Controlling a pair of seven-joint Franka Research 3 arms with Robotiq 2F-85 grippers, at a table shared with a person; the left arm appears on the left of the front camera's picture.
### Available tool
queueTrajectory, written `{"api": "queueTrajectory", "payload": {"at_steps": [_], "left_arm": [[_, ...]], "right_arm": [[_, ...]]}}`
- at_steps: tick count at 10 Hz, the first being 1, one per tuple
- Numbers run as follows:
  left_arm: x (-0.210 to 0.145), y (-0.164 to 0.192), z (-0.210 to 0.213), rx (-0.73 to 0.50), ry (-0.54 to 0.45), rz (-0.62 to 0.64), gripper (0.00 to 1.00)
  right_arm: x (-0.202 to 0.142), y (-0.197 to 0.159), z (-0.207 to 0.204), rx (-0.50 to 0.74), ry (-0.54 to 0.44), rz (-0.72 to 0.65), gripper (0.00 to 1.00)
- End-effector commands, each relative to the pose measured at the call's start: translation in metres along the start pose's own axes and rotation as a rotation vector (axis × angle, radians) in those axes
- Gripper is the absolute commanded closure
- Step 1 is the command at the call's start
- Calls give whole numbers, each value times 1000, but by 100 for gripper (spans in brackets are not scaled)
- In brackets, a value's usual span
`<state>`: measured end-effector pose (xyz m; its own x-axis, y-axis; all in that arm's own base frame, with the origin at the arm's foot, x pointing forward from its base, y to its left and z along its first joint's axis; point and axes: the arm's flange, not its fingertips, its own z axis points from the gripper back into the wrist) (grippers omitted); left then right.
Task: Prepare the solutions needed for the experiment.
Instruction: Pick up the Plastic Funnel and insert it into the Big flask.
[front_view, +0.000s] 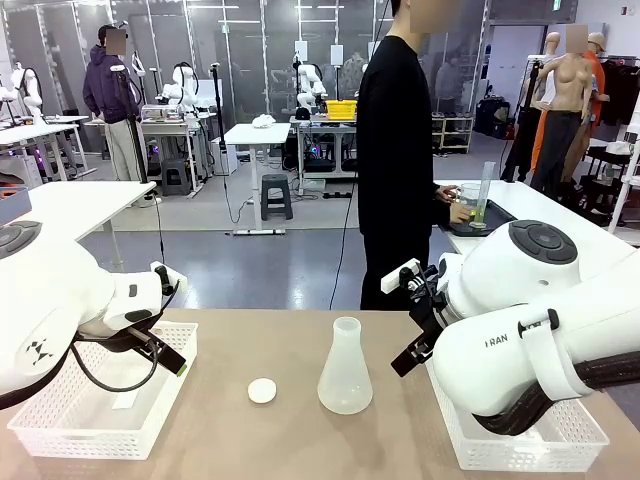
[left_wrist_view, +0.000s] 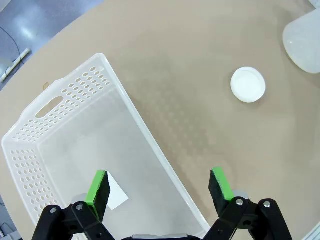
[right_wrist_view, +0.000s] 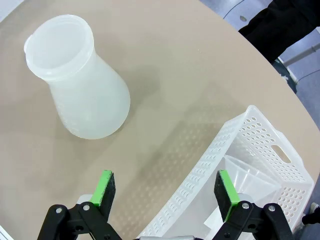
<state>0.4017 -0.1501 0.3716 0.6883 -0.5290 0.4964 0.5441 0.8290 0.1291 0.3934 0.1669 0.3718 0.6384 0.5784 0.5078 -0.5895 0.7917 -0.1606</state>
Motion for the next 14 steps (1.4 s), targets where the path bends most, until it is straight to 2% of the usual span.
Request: {"api": "queueTrajectory", "payload": {"at_steps": [1, 4, 5, 6, 8, 9, 11, 12, 14], "left_arm": [[0, 0, 0, 0, 0, 0, 0], [0, 0, 0, 0, 0, 0, 0], [6, -1, 18, -68, -56, 6, 0], [12, 1, 43, -64, -112, 20, 0], [20, 7, 72, -31, -173, 40, 0], [24, 5, 83, -43, -203, 30, 0], [24, 6, 88, 0, -205, 16, 0], [32, 3, 88, -20, -223, 52, 0], [32, 3, 88, -20, -223, 52, 0]], "right_arm": [[0, 0, 0, 0, 0, -2, 0], [0, 0, 0, 0, 0, -2, 0], [0, 0, 0, 0, 0, 0, 0], [9, -1, 32, -41, -22, -36, 0], [19, -1, 69, -75, -84, -97, 0], [23, -2, 82, -124, -117, -119, 0], [27, -1, 93, -222, -106, -150, 0], [26, -16, 87, -102, -131, -91, 0], [26, -16, 87, -102, -131, -91, 0]]}}
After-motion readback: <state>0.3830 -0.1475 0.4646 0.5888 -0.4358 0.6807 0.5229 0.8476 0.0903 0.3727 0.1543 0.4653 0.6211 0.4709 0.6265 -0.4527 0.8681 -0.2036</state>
